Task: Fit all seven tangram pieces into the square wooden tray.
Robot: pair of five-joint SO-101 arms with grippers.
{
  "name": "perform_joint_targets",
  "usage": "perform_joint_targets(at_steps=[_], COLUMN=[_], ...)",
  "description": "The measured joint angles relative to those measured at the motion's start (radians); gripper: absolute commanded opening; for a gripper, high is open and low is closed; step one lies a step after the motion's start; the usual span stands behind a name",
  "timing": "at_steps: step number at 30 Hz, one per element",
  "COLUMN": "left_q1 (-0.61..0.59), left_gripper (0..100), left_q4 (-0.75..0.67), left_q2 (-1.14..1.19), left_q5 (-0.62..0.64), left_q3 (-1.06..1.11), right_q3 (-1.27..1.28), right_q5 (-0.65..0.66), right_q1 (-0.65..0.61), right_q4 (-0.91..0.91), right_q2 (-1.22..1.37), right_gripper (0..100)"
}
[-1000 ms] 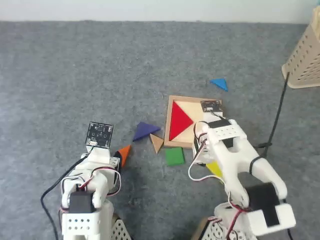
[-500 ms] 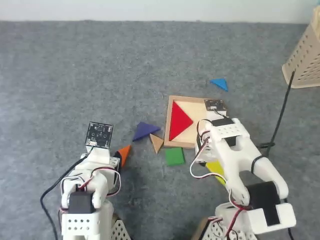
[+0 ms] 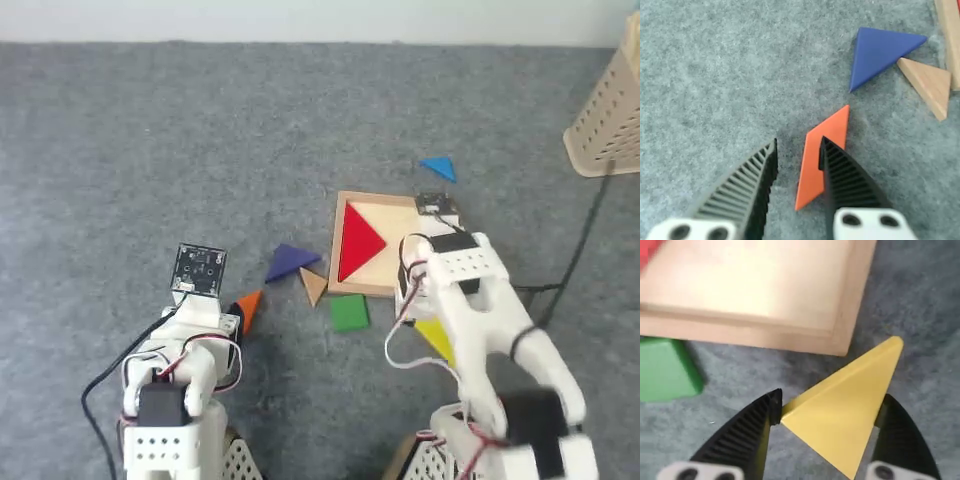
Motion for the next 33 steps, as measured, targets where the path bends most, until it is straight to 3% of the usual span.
perform_joint_targets(at_steps=[11,15,22,25,33], left_q1=[0.000,0.000,0.000,0.000,0.000], left_gripper=[13,13,13,13,13], left_q4=[0.000,0.000,0.000,0.000,0.000], left_q2=[0.000,0.000,0.000,0.000,0.000], left_q5=[0.000,0.000,0.000,0.000,0.000], left_q3=[0.000,0.000,0.000,0.000,0.000], right_q3=[-0.084,-0.227,-0.316,-0.255,0.086], right_q5=[0.141,0.241,0.247,0.298,0.601], right_q1=[0.000,-0.037,-0.072,-0.083,-0.152], right_q4=[0.077,0.114,0.126,0.124,0.107], right_q2=[-0.150,-0.071,0.123,0.091,-0.166], right_gripper=[23.0,23.0,23.2,23.5,23.5])
